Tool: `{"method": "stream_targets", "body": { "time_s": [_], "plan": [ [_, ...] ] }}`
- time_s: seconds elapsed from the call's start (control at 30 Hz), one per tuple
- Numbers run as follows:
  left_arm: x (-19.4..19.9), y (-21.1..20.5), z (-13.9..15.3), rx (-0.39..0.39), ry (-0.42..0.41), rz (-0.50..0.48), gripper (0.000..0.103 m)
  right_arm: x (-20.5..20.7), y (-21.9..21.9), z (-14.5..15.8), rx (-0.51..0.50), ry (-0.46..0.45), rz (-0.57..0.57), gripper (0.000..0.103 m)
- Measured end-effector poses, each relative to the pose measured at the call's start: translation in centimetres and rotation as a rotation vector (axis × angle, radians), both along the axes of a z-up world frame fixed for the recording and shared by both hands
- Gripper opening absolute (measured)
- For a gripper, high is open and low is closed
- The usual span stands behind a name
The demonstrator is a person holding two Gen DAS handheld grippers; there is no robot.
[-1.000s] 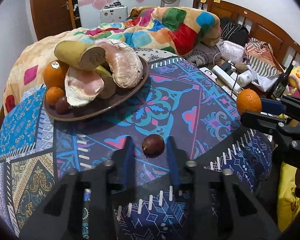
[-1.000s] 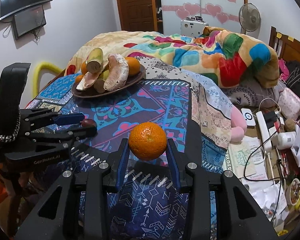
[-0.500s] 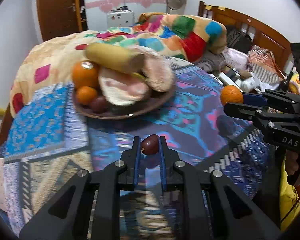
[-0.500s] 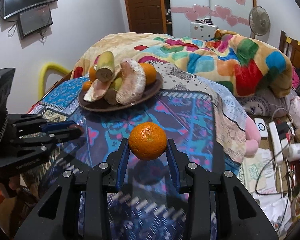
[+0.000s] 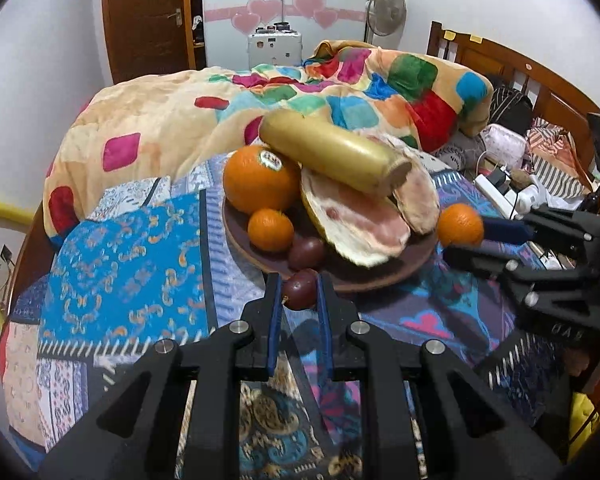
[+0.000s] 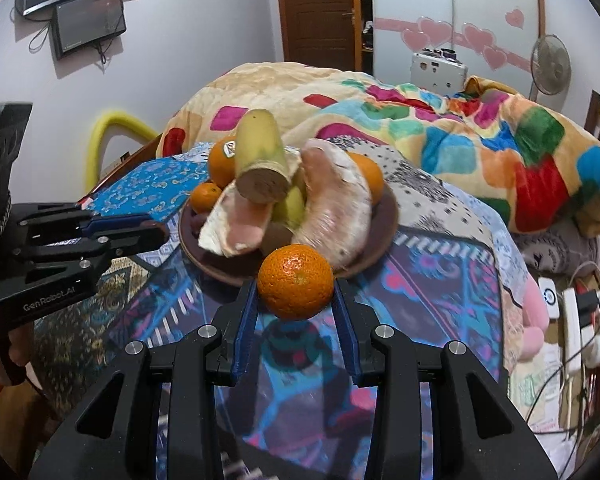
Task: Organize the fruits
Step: 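Set the mandarin on the plate rim with the right tool while the left tool places the red fruit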
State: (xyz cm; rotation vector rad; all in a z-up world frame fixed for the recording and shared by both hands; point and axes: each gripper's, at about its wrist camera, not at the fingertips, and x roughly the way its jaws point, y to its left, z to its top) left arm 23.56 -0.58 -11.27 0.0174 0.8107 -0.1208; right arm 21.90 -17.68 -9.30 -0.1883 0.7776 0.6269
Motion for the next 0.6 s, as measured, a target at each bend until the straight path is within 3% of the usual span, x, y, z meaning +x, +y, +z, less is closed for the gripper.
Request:
{"method": "stream_targets", "body": {
  "time_s": [0.3, 0.6],
  "plan": [
    [3.0, 0.5, -0.5, 0.031, -0.01, 0.013, 0.017, 1.1, 2.0, -0.5, -0.038, -0.009, 0.001, 0.034],
    [3.3, 0.0, -1.2, 0.049, -0.012, 0.007, 0.017, 1.0, 2.5, -0.8, -0.069, -0.024, 0.007, 0.036]
  ]
}}
